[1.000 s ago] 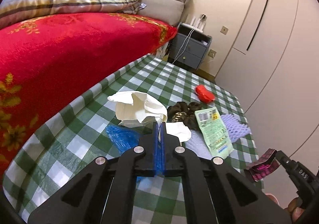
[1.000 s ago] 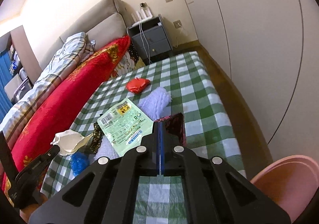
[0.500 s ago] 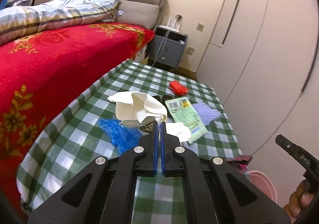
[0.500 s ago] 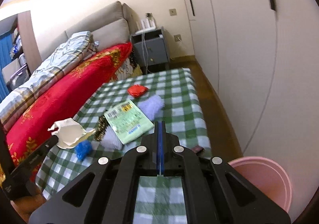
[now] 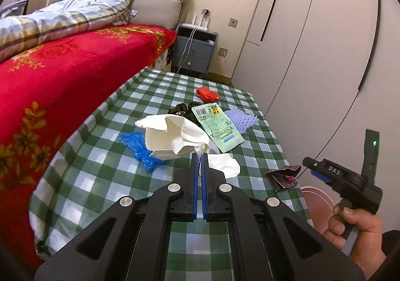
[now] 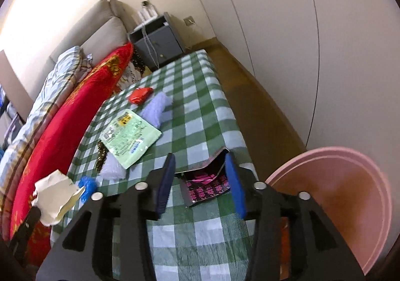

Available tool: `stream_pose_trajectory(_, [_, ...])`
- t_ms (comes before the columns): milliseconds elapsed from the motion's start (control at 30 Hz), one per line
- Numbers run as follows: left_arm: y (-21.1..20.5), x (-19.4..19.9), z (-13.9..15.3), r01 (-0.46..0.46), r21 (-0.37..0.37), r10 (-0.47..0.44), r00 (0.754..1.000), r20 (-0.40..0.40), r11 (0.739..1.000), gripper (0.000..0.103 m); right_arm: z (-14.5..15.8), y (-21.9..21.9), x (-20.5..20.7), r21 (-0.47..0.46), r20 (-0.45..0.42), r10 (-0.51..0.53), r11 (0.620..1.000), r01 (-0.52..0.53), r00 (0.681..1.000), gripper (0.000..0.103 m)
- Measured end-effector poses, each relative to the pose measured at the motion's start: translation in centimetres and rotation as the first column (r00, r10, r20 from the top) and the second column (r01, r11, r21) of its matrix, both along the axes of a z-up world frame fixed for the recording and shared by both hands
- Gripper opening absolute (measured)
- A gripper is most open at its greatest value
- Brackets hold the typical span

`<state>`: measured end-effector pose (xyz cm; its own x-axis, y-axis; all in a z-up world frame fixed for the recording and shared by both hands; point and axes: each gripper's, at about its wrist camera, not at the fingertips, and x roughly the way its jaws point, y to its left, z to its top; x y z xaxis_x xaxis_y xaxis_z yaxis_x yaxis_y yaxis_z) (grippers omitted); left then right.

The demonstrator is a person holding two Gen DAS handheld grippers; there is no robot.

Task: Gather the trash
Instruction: 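Grasp the pink-and-black wallet with the right gripper, then carry the tissue and wallet over the pink bucket with both grippers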

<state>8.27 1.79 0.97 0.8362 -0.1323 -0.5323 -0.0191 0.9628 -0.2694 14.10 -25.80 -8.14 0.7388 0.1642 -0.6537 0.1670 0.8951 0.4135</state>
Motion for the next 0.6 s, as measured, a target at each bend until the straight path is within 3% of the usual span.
stream_pose_trajectory(267, [-1.4,1.4,-1.2,0.025,-0.015,-0.026,1.000,-0.016,1.000,0.002,-2.0,-0.2,2.3,0.032,-0.030,-0.001,0.999,0.002,1.000,0.044])
stream_pose_trajectory(333, [-1.4,1.6,-1.3,0.022,-0.018,-0.023,1.000,-0.018,1.000,0.002,-2.2,0.3,2.7,0.015,-0.032,0.009,1.000,-0.009,0.999,0.034])
stream_pose_trajectory(367, [-1.4,1.7,-1.4,0.021,-0.019,-0.022,1.000,-0.019,1.000,0.002,-2.2,0.5,2.8,0.003,-0.034,0.016,1.000,-0.016,0.999,0.021])
stream_pose_trajectory(400, [-1.4,1.8,-1.4,0.021,-0.019,-0.021,1.000,-0.020,1.000,0.002,-2.3,0.8,2.9,-0.005,-0.032,0.029,1.000,-0.029,0.999,0.017])
stream_pose_trajectory(600, [-1.7,1.9,-1.4,0.022,-0.008,-0.022,1.000,-0.017,1.000,0.002,-0.7,2.3,2.4,-0.071,0.022,0.082,0.994,-0.080,0.996,0.010])
